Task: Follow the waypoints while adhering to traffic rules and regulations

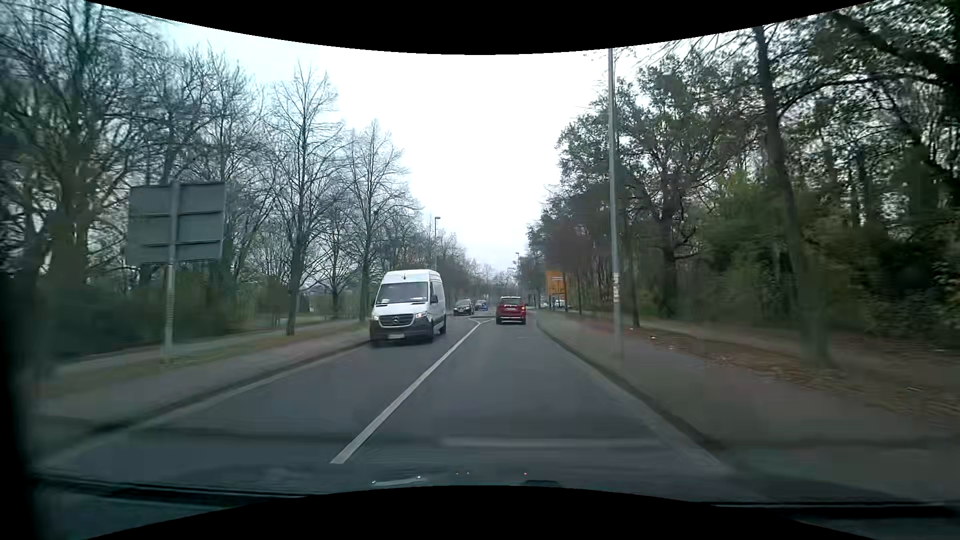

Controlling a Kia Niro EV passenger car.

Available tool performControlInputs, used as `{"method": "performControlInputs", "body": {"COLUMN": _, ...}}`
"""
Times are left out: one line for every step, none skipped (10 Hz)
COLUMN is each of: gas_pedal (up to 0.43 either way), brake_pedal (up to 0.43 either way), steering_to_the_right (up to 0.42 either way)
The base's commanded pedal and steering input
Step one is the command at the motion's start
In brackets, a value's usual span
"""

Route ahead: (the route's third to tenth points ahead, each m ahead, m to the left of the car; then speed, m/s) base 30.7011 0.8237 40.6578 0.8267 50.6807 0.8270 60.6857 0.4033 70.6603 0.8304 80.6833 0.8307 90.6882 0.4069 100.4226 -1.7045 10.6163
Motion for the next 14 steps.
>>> {"method": "performControlInputs", "body": {"gas_pedal": 0.138, "brake_pedal": 0.000, "steering_to_the_right": -0.004}}
{"method": "performControlInputs", "body": {"gas_pedal": 0.138, "brake_pedal": 0.000, "steering_to_the_right": -0.005}}
{"method": "performControlInputs", "body": {"gas_pedal": 0.138, "brake_pedal": 0.000, "steering_to_the_right": -0.006}}
{"method": "performControlInputs", "body": {"gas_pedal": 0.138, "brake_pedal": 0.000, "steering_to_the_right": -0.006}}
{"method": "performControlInputs", "body": {"gas_pedal": 0.138, "brake_pedal": 0.000, "steering_to_the_right": -0.006}}
{"method": "performControlInputs", "body": {"gas_pedal": 0.138, "brake_pedal": 0.000, "steering_to_the_right": -0.005}}
{"method": "performControlInputs", "body": {"gas_pedal": 0.138, "brake_pedal": 0.000, "steering_to_the_right": -0.005}}
{"method": "performControlInputs", "body": {"gas_pedal": 0.138, "brake_pedal": 0.000, "steering_to_the_right": -0.005}}
{"method": "performControlInputs", "body": {"gas_pedal": 0.138, "brake_pedal": 0.000, "steering_to_the_right": -0.005}}
{"method": "performControlInputs", "body": {"gas_pedal": 0.138, "brake_pedal": 0.000, "steering_to_the_right": -0.005}}
{"method": "performControlInputs", "body": {"gas_pedal": 0.138, "brake_pedal": 0.000, "steering_to_the_right": -0.004}}
{"method": "performControlInputs", "body": {"gas_pedal": 0.138, "brake_pedal": 0.000, "steering_to_the_right": 0.000}}
{"method": "performControlInputs", "body": {"gas_pedal": 0.138, "brake_pedal": 0.000, "steering_to_the_right": 0.004}}
{"method": "performControlInputs", "body": {"gas_pedal": 0.138, "brake_pedal": 0.000, "steering_to_the_right": 0.009}}
